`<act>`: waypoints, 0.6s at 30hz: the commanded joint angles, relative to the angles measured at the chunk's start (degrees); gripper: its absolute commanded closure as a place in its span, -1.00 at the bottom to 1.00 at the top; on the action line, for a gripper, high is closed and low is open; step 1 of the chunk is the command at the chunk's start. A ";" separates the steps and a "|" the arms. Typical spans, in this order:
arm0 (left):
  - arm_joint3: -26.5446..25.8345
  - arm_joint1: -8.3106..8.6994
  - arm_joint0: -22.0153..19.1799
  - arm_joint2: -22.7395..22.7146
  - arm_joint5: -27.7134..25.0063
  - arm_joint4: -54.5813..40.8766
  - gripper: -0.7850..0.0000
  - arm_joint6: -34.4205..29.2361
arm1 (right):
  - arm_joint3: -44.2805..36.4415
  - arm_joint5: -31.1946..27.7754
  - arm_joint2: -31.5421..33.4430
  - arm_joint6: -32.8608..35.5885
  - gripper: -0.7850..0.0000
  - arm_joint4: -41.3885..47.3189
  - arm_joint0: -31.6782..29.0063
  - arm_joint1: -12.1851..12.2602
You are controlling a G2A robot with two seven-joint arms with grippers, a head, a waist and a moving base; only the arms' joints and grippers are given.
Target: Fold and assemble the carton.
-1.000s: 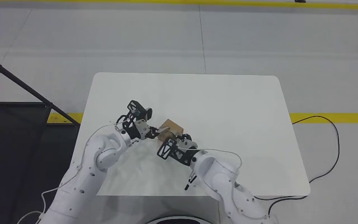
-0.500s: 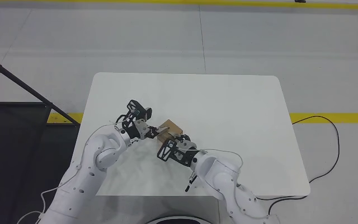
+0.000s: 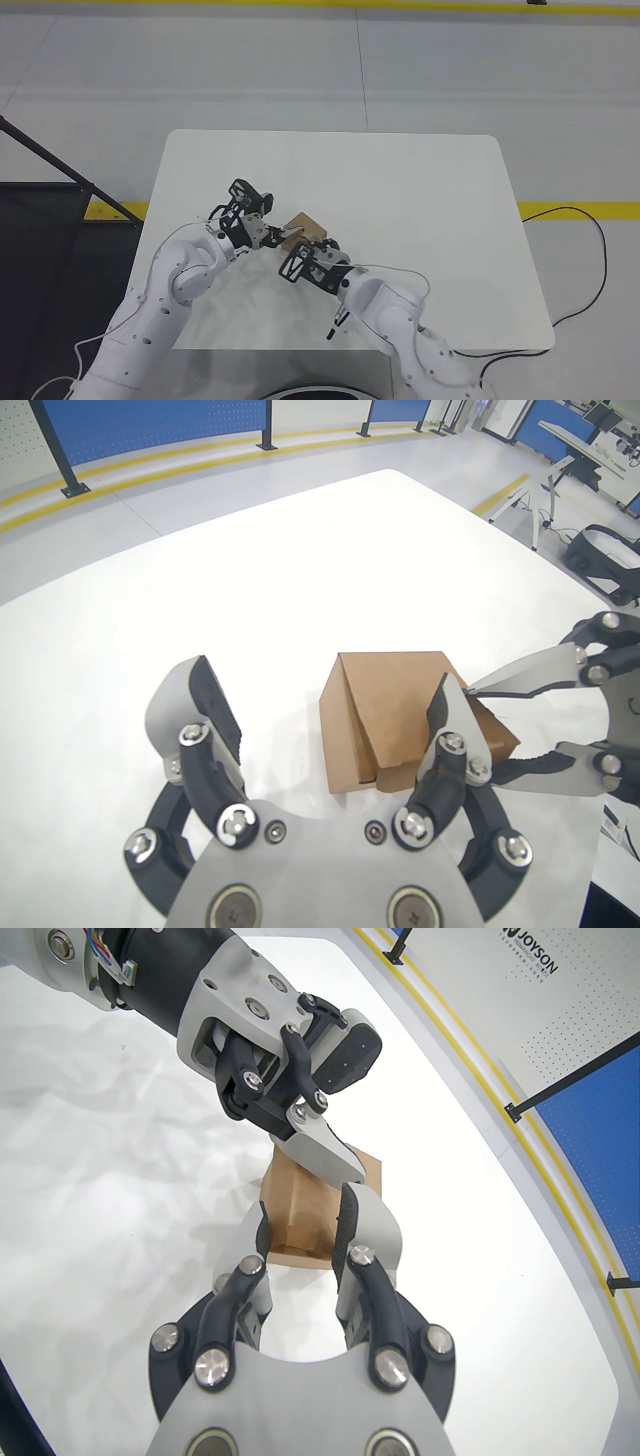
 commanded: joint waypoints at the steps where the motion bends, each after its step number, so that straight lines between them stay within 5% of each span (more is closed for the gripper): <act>1: 0.02 -0.01 0.01 0.01 0.00 0.02 -1.00 0.02 | 0.23 0.14 -0.14 0.19 0.18 -0.01 0.16 -0.08; 18: 1.34 1.07 2.89 -7.07 1.84 -2.59 -1.00 -0.22 | -1.55 1.07 0.39 -0.30 0.21 -1.06 -0.79 -0.15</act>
